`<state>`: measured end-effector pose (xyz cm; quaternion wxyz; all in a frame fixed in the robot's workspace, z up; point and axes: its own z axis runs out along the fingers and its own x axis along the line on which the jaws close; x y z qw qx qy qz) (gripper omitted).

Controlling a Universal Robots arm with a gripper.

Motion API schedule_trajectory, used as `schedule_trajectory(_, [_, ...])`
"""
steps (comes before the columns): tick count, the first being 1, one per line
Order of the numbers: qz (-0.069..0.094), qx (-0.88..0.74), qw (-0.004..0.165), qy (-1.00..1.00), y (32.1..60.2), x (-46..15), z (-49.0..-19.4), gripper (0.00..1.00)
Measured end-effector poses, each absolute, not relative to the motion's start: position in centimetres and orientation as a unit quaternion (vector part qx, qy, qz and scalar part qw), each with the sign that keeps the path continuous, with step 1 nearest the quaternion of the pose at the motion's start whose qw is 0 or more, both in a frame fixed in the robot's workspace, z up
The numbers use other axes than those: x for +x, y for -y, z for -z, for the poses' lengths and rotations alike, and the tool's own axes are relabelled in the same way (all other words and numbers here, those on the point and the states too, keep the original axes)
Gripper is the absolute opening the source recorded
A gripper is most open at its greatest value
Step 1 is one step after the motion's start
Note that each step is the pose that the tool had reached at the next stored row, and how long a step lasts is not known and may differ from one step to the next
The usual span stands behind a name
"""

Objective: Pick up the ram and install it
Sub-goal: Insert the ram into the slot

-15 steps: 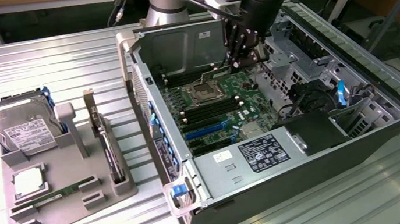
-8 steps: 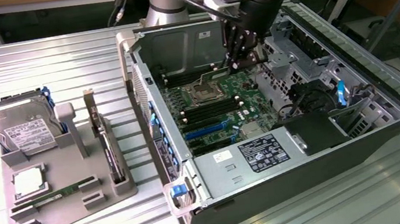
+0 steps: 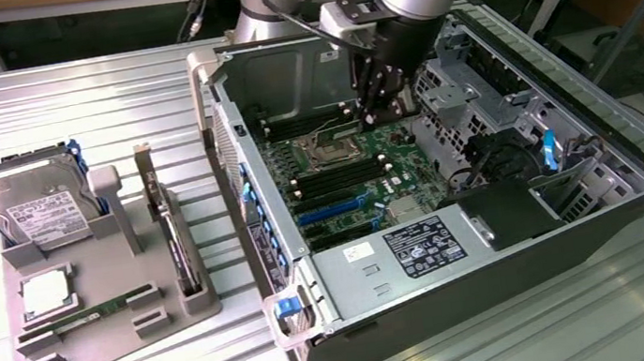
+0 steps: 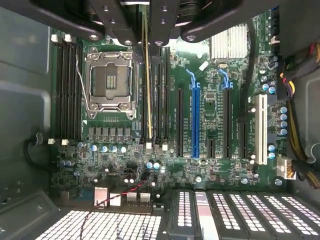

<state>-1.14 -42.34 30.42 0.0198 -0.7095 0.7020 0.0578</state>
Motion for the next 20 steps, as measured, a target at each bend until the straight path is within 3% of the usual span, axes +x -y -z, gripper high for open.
schedule_trajectory(5, [-0.053,-0.692,0.017,-0.720,42.3,-1.4,-28.7,0.15])
schedule_trajectory(8, [-0.030,-0.692,-0.008,-0.721,42.1,-1.4,-28.5,0.15])
schedule_trajectory(20, [-0.031,-0.690,-0.007,-0.723,40.2,-2.7,-25.1,0.15])
